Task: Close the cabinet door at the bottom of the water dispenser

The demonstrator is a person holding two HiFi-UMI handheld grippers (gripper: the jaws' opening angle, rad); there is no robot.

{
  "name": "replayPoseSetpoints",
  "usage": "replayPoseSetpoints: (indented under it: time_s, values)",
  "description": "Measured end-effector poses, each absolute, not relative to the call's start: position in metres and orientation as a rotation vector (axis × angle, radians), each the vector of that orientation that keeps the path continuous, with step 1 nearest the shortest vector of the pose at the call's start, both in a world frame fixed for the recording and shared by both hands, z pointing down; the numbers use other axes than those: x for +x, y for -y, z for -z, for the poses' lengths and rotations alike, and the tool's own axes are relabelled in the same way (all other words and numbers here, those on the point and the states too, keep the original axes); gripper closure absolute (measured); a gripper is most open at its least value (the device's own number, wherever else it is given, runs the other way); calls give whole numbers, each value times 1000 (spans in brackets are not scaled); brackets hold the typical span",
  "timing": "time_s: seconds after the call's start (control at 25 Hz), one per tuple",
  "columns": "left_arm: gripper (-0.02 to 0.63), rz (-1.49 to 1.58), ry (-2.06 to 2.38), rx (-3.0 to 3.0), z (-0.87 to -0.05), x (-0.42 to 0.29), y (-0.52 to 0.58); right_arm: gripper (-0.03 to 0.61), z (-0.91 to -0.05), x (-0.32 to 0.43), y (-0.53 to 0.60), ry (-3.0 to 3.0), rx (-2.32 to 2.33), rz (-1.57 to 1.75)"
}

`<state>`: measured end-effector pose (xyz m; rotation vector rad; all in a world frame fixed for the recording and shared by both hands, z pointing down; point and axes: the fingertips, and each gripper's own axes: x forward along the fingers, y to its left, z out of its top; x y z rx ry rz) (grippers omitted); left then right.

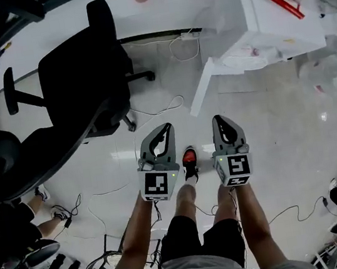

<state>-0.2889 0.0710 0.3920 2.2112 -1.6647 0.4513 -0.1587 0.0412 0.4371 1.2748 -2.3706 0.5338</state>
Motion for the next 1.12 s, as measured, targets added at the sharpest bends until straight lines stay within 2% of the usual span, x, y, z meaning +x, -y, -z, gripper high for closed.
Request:
replayPoseSetpoints:
  time_s: [0.44, 0.72, 0.76, 0.84, 0.92, 1.04, 1.12]
  values:
    - [589, -487, 1651, 2094, -549, -303, -58, 558, -598, -175, -27, 2301, 1203, -613]
    - [589, -509, 1614, 2064, -611, -299, -69, 557, -671, -180, -39, 2232, 1181, -703]
    - [589, -507, 1609, 2061, -615, -299, -71, 537, -678, -182, -42, 2221, 1175, -720]
    - [589, -509, 1604, 2054, -621, -300, -74, 430, -690, -186, -47, 2198, 1174, -760]
    - [589, -515, 1602, 2046, -627, -301, -77, 360, -701, -189, -49, 2175, 1183, -788]
    - [589, -520, 1600, 2022, -637, -304, -80, 293, -717, -193, -50, 2140, 1183, -812]
    - [589, -520, 1598, 2015, -642, -306, -81, 281, -725, -197, -49, 2125, 1175, -826]
